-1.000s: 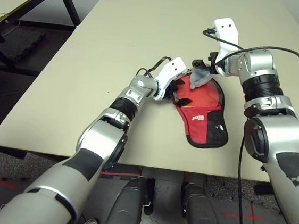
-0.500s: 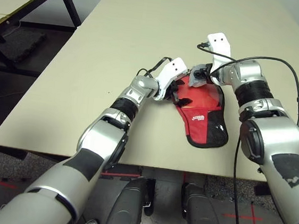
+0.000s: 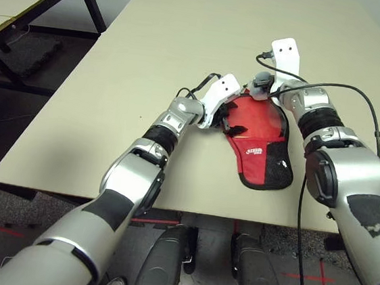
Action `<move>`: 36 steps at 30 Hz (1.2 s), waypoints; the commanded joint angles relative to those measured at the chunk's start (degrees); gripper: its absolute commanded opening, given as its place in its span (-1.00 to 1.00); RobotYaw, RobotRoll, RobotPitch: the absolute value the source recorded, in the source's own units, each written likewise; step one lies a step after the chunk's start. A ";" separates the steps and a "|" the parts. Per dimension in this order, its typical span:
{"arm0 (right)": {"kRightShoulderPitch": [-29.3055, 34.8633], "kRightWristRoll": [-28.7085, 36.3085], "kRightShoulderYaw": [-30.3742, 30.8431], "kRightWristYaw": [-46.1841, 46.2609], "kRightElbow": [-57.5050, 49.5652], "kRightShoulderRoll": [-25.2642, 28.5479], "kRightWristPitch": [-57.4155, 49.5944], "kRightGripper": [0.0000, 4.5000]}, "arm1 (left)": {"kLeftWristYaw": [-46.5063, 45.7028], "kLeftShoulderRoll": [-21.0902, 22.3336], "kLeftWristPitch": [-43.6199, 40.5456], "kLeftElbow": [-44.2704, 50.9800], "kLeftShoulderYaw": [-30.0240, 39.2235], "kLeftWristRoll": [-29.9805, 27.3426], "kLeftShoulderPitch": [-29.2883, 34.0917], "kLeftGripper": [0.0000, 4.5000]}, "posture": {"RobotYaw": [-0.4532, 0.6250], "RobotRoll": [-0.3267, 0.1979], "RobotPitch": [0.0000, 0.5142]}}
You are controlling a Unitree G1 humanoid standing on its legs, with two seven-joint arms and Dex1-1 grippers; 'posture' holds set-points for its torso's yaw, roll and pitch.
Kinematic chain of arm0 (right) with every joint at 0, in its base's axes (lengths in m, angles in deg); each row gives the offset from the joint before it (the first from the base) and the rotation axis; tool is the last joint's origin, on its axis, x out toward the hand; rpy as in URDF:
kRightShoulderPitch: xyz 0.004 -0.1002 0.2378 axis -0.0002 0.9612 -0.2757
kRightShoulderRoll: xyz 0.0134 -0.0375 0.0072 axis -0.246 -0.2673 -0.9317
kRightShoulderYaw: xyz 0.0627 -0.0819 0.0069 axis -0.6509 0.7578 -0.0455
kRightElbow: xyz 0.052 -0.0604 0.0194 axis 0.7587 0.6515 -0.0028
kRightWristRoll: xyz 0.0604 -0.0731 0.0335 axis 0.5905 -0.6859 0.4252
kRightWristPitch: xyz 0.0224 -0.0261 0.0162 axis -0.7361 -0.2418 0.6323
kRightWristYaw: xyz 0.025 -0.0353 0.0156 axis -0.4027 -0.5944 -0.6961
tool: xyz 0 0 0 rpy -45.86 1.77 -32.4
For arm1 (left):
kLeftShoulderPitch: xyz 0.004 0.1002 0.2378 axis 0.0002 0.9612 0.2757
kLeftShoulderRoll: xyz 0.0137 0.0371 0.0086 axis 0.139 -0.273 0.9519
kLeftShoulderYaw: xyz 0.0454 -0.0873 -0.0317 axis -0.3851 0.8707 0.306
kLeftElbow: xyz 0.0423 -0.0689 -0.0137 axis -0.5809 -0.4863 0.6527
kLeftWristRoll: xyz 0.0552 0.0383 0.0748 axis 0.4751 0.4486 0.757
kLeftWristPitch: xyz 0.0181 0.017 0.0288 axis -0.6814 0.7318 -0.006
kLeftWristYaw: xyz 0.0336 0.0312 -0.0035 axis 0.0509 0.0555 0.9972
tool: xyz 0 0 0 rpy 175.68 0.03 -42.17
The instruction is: Store the ping-pong paddle in its case and zip it.
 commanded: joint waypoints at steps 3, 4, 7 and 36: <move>2.00 -3.22 0.84 3.14 1.22 3.87 3.68 -0.85 | 0.85 -0.23 -1.59 -1.85 -2.22 2.09 1.95 1.00 | -0.30 0.25 -0.43; 2.16 -3.64 0.99 3.37 1.32 4.11 3.70 -0.85 | 0.89 -0.22 -1.61 -1.83 -2.23 2.09 1.95 1.00 | -0.30 0.25 -0.42; 2.82 -5.80 2.64 3.30 1.60 5.32 4.36 -0.85 | 0.97 -0.28 -1.73 -1.78 -2.26 2.09 1.99 1.00 | -0.30 0.25 -0.42; 28.17 -13.84 18.28 -34.25 -51.30 30.30 -31.96 -0.85 | 0.87 -1.53 -1.41 -3.34 -2.93 2.52 0.81 1.00 | -0.49 0.25 -0.37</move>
